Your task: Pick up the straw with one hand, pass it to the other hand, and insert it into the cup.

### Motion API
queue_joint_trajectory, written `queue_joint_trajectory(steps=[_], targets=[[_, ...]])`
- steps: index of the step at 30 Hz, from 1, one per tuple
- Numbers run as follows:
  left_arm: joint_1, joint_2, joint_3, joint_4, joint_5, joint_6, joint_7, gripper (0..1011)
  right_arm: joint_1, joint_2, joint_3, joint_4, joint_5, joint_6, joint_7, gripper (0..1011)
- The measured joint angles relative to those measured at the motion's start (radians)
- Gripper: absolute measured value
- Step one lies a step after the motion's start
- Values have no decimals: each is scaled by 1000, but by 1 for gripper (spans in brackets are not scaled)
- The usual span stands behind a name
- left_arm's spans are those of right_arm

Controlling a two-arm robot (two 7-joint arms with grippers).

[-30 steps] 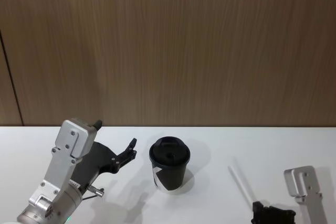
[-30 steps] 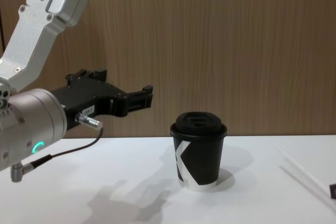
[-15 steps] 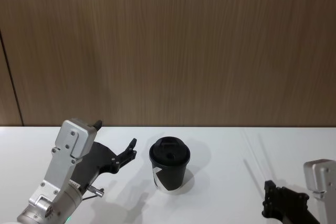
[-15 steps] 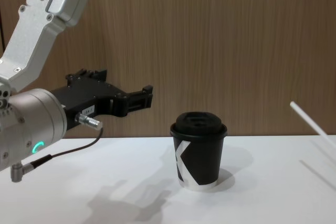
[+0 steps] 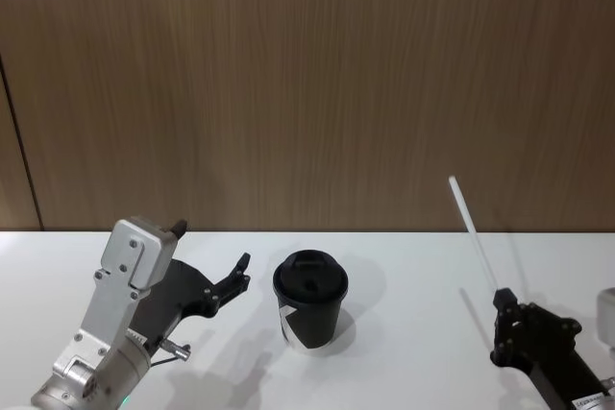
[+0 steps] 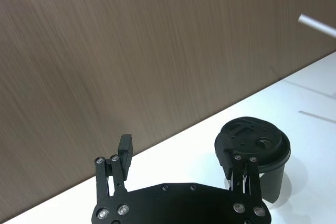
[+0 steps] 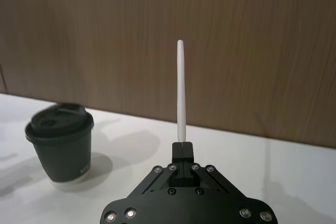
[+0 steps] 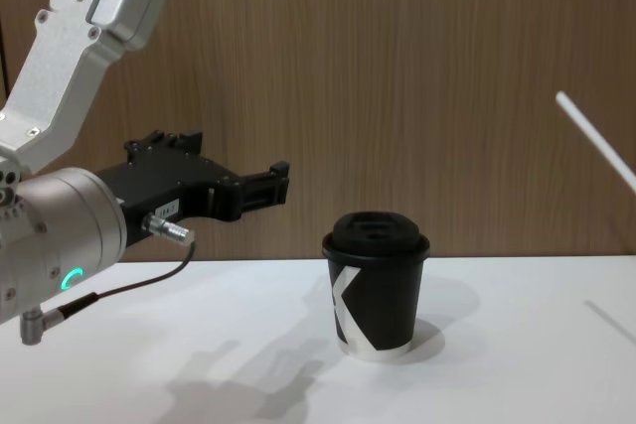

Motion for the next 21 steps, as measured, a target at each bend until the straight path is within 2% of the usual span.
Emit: queue_joint_trajectory(steps=[4, 11, 18, 21], targets=[[0, 0, 0, 0, 0, 0, 0, 1002, 2, 3, 11, 7, 35, -97, 53, 0], [0, 0, 0, 0, 0, 0, 0, 1002, 6, 9, 21, 16, 104, -209, 138, 0], [0, 0, 0, 0, 0, 0, 0, 1003, 10, 21, 21, 20, 181, -298, 228, 0], [0, 0, 0, 0, 0, 0, 0, 1003, 11, 26, 19, 20, 202, -318, 254, 0]])
